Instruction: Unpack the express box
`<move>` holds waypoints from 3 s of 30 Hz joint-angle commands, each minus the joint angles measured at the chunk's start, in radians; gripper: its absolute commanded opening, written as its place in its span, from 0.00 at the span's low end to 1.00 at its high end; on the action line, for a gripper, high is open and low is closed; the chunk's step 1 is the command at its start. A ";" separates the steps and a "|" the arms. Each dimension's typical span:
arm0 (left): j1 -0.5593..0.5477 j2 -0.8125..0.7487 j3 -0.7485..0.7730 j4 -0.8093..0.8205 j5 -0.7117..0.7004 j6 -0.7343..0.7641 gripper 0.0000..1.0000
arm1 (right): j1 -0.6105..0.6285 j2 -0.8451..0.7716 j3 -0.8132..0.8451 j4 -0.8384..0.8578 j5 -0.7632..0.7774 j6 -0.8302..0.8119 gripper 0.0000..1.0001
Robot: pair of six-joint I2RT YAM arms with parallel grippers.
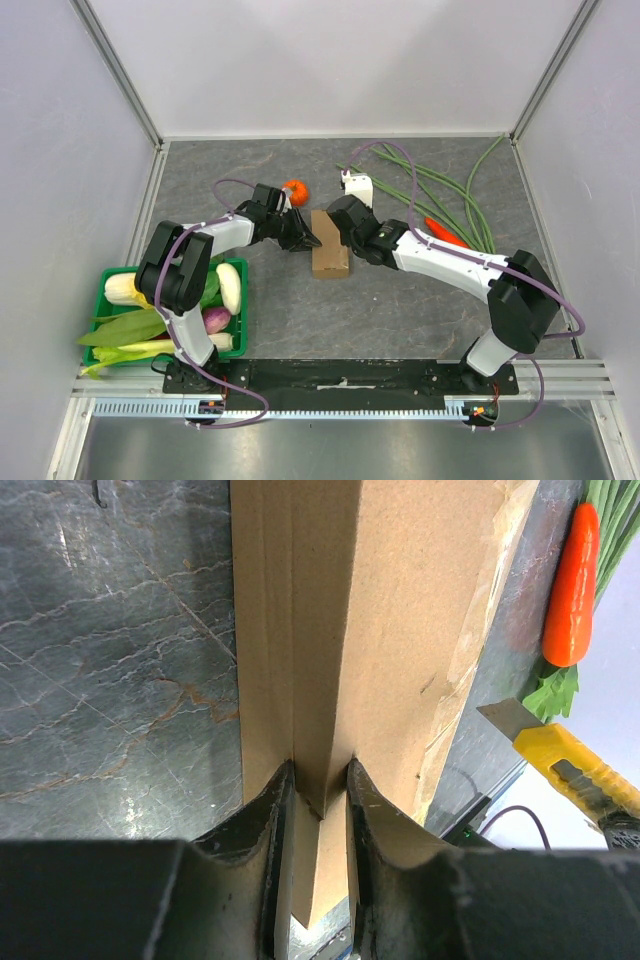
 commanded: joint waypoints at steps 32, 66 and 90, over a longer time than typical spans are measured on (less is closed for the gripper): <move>-0.011 0.050 -0.029 -0.109 -0.142 0.039 0.23 | -0.004 -0.011 0.005 0.012 0.024 0.010 0.00; -0.011 0.061 -0.015 -0.120 -0.144 0.036 0.23 | -0.004 -0.003 -0.004 0.012 0.001 0.010 0.00; -0.011 0.070 0.002 -0.138 -0.154 0.027 0.23 | -0.004 0.034 -0.016 -0.008 0.018 0.005 0.00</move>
